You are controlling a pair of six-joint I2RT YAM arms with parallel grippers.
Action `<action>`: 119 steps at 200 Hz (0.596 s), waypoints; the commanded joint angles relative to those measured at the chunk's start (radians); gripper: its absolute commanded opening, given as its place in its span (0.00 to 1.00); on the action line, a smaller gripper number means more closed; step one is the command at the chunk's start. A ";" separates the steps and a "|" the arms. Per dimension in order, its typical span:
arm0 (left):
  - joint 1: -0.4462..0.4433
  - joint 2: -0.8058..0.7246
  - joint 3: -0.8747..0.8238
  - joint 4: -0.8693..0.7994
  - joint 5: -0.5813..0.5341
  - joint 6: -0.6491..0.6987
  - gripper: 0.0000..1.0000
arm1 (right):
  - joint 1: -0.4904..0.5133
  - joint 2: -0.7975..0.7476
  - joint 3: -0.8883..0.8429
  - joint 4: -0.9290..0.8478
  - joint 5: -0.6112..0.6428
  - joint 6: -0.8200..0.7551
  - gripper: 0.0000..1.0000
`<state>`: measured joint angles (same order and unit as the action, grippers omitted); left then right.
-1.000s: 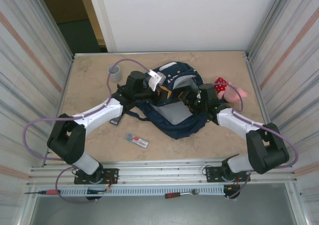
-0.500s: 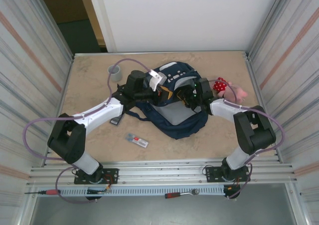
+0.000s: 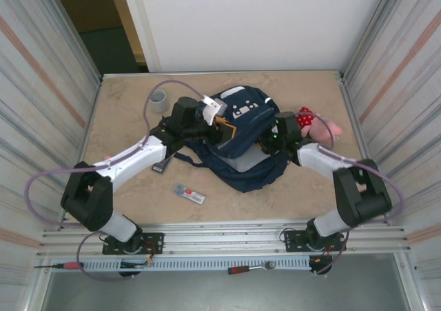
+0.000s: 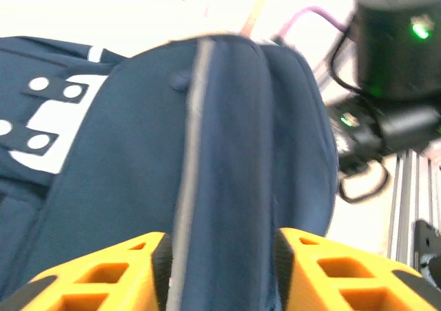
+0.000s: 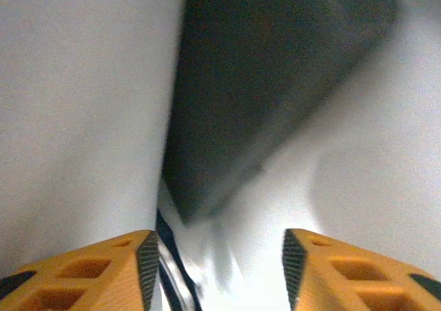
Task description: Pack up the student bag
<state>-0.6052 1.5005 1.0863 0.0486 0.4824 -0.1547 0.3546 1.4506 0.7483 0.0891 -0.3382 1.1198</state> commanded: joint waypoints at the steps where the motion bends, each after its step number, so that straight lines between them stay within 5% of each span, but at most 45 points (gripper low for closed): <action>1: 0.060 -0.111 -0.018 -0.142 -0.106 -0.039 0.51 | -0.023 -0.162 -0.027 -0.283 0.039 -0.107 0.57; 60: 0.305 -0.313 -0.147 -0.603 -0.264 -0.270 0.72 | -0.102 -0.516 0.033 -0.808 0.188 -0.244 0.67; 90: 0.308 -0.395 -0.204 -0.742 -0.297 -0.572 0.73 | -0.075 -0.543 0.109 -0.819 0.172 -0.335 0.68; 119: 0.292 -0.435 -0.299 -0.786 -0.251 -0.845 0.73 | 0.071 -0.477 0.232 -0.838 0.203 -0.495 0.68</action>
<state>-0.2989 1.0992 0.8494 -0.6170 0.2161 -0.6918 0.3218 0.9283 0.8787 -0.6956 -0.1646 0.8055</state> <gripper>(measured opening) 0.729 0.679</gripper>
